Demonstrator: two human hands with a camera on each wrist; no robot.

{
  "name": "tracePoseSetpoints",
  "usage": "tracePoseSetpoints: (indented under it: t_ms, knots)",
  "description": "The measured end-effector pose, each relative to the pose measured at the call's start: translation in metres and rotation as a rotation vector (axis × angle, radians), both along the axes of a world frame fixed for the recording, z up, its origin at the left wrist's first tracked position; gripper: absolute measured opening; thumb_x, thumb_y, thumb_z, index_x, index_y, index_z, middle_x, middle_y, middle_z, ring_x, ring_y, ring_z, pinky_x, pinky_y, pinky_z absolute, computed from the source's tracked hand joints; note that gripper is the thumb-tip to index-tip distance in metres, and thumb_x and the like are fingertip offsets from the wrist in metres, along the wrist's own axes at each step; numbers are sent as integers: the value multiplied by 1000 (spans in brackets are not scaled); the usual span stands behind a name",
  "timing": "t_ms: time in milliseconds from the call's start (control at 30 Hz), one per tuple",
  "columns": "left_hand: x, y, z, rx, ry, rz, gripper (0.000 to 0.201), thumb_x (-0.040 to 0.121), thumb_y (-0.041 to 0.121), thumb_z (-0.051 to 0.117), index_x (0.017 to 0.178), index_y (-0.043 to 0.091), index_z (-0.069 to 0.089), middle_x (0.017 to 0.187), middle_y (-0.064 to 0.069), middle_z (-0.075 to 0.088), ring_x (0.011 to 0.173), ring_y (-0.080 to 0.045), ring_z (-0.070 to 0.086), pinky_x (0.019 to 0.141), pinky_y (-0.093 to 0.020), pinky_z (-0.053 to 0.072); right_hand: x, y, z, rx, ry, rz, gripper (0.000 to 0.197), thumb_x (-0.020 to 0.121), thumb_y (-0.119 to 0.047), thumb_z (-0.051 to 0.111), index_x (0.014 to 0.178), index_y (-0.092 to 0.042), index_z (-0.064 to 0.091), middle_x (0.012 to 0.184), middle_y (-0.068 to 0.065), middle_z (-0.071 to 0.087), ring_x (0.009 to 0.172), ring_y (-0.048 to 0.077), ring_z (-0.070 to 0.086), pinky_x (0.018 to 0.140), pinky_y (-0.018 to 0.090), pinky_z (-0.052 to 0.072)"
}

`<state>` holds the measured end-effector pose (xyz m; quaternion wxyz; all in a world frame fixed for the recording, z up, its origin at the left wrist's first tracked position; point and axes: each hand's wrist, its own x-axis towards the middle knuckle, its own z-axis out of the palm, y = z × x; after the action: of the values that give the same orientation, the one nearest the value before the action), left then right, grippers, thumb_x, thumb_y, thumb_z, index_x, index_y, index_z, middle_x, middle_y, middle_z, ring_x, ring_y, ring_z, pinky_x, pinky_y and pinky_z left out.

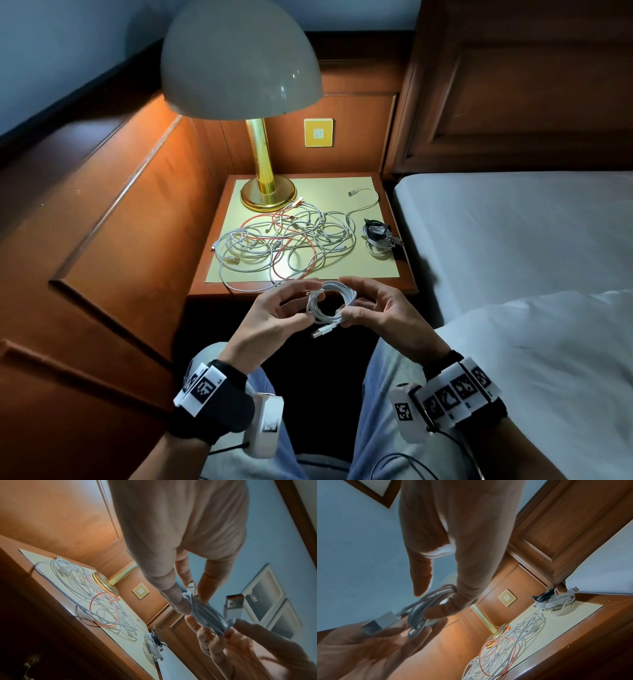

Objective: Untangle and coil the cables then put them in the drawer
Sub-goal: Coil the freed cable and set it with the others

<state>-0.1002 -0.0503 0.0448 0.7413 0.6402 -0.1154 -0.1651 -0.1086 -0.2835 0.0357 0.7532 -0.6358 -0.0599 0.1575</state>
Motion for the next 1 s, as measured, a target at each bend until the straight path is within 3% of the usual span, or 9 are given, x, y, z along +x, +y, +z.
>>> tracePoseSetpoints:
  t_ms: [100, 200, 367, 533, 700, 800, 933, 1000]
  knots:
    - [2, 0, -4, -5, 3, 19, 43, 87, -13, 67, 126, 3, 63, 121, -14, 72, 117, -29, 67, 101, -35, 53, 2, -2, -4, -36, 1, 56, 68, 83, -3, 79, 144, -17, 50, 131, 11, 67, 124, 25, 63, 106, 38, 50]
    - [5, -1, -7, -28, 9, 25, 43, 84, -4, 74, 126, 5, 64, 122, -15, 71, 116, -30, 67, 100, -34, 54, 2, -2, -8, -65, -2, 64, 76, 81, 0, 79, 147, -17, 46, 135, 11, 63, 122, 19, 62, 105, 33, 50]
    - [7, -7, -9, -42, 14, 44, 49, 80, -3, 75, 127, 4, 64, 119, -15, 73, 108, -25, 71, 92, -27, 56, 6, -3, -12, -116, -57, -18, 66, 77, -6, 75, 137, -24, 54, 132, 5, 66, 123, 19, 64, 107, 34, 48]
    - [14, -14, -14, -41, 16, 42, 48, 76, 0, 77, 123, 8, 67, 114, -13, 74, 101, -19, 72, 88, -22, 55, 10, -13, -17, -167, -64, -14, 74, 75, -12, 82, 143, -15, 51, 134, 6, 65, 125, 22, 62, 109, 37, 47]
    - [23, -23, -25, -26, 21, 8, 45, 81, -2, 75, 125, 5, 67, 118, -14, 73, 108, -27, 70, 94, -28, 55, 13, -27, -16, -251, -61, -8, 77, 72, -32, 89, 141, -22, 55, 134, 0, 65, 126, 18, 61, 113, 46, 44]
    - [32, -34, -29, 10, 42, -18, 43, 82, 2, 77, 124, 7, 68, 118, -15, 73, 110, -31, 69, 97, -31, 54, 19, -36, -19, -335, -94, -48, 71, 69, -38, 91, 133, -28, 61, 129, -4, 68, 122, 14, 63, 111, 44, 46]
    - [45, -52, -32, 52, 82, -17, 37, 85, 5, 76, 121, 9, 70, 114, -12, 75, 112, -29, 70, 101, -34, 53, 31, -48, -27, -361, -65, -121, 62, 72, -23, 91, 128, -24, 63, 119, 0, 73, 110, 13, 70, 104, 41, 52]
    - [56, -60, -33, 93, 76, -34, 37, 85, 10, 77, 122, 13, 71, 114, -10, 75, 112, -27, 70, 102, -36, 52, 41, -56, -30, -427, -79, -130, 63, 72, -26, 91, 129, -25, 63, 119, -2, 73, 109, 9, 70, 103, 35, 53]
